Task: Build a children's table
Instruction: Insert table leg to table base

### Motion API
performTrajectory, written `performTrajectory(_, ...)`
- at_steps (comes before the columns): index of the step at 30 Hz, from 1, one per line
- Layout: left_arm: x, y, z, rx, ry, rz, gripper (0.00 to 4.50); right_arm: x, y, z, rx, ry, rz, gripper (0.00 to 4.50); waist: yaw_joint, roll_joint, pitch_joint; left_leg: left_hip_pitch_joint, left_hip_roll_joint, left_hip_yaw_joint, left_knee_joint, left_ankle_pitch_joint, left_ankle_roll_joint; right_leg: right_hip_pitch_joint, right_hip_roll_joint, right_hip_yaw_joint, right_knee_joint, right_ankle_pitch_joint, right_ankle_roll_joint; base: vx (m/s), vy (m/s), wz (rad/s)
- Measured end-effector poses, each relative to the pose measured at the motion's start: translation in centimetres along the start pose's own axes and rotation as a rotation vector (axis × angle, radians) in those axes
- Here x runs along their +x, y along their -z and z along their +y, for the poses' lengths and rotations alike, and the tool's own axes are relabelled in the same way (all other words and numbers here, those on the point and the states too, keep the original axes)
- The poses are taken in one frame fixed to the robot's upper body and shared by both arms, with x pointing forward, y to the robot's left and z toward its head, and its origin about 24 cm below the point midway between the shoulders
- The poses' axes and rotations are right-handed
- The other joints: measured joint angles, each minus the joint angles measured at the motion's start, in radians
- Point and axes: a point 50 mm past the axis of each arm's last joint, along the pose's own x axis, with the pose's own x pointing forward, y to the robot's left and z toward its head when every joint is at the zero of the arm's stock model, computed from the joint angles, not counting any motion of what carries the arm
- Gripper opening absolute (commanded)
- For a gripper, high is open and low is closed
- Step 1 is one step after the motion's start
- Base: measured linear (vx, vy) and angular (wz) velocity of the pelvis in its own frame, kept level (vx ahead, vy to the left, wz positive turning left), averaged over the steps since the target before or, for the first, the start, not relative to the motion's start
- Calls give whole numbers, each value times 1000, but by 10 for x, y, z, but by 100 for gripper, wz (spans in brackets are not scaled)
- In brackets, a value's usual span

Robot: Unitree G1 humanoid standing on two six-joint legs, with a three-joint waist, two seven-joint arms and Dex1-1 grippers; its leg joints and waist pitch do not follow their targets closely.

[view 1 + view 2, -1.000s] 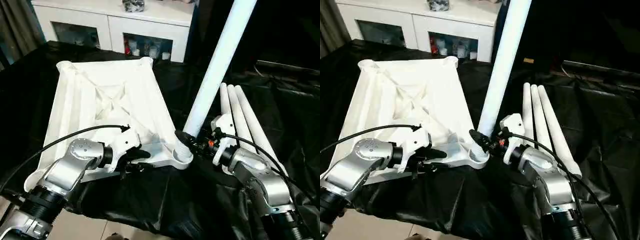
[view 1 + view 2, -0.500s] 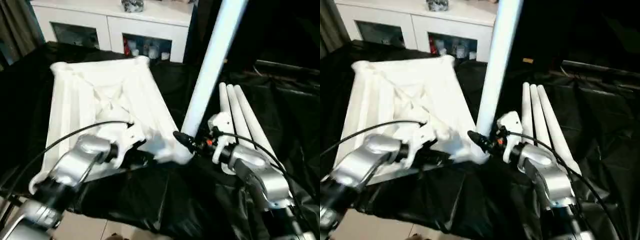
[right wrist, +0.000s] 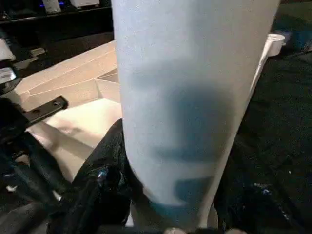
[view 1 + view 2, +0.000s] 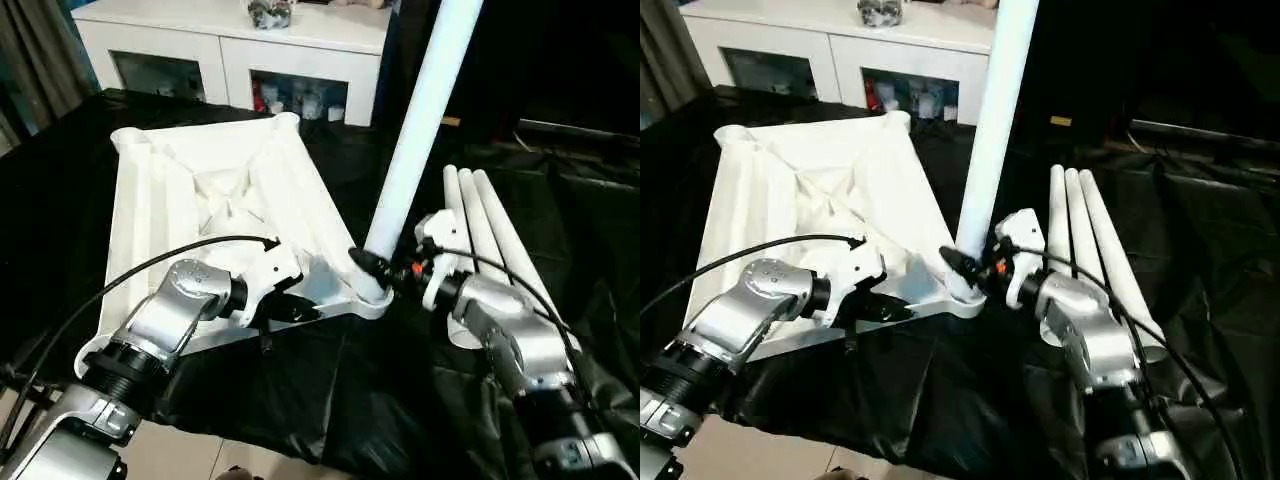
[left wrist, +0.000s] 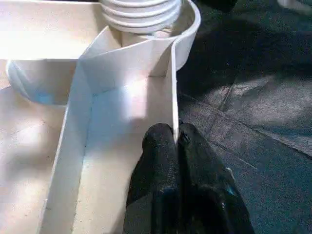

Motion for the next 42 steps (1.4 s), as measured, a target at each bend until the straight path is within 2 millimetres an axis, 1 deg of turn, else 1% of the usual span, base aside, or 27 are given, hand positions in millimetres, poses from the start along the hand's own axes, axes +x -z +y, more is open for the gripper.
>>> performTrajectory(4,0,0,1,1,7,-4,0,-1,0,0,-4,-20,7,188,7,0,0,0,0,0,0,0,0,1,0,0,-1,0,0,0,0,0)
performTrajectory(7,1,0,1,-1,7,-7,0,-2,1,0,-6,-40,14,188,9,-1,0,0,0,0,0,0,0,1,0,0,-1,0,1,0,0,0)
performTrajectory(17,0,1,2,-6,4,-12,0,-10,2,3,6,-74,26,188,8,-1,0,0,0,0,0,0,0,1,0,0,-1,-4,6,0,0,0)
performTrajectory(20,-2,2,3,-7,4,-10,0,-13,4,2,9,-66,28,188,6,0,0,0,0,0,-1,0,0,0,0,0,-2,-4,6,0,0,0)
performTrajectory(22,-2,3,3,-7,12,-8,0,-14,4,1,9,-64,34,188,5,0,0,0,0,0,-1,0,0,0,0,0,-2,-4,7,0,0,0)
performTrajectory(25,-3,3,2,-5,23,-8,0,-14,5,1,12,-67,43,188,9,0,0,0,0,0,-2,0,0,0,0,0,-3,-4,7,0,0,0)
performTrajectory(36,-3,3,2,3,32,-9,0,-15,4,0,14,-83,50,188,9,0,0,0,0,1,-4,0,0,0,0,0,-4,-4,7,0,0,0)
performTrajectory(40,-4,3,2,4,28,-5,0,-13,5,-1,44,-77,35,188,7,0,0,0,0,0,-4,0,0,0,0,0,-4,-4,7,0,0,0)
performTrajectory(42,-4,3,2,3,24,-8,0,-14,8,-2,91,-60,11,188,6,0,0,0,0,0,-5,0,0,0,0,0,-4,-4,7,0,0,0)
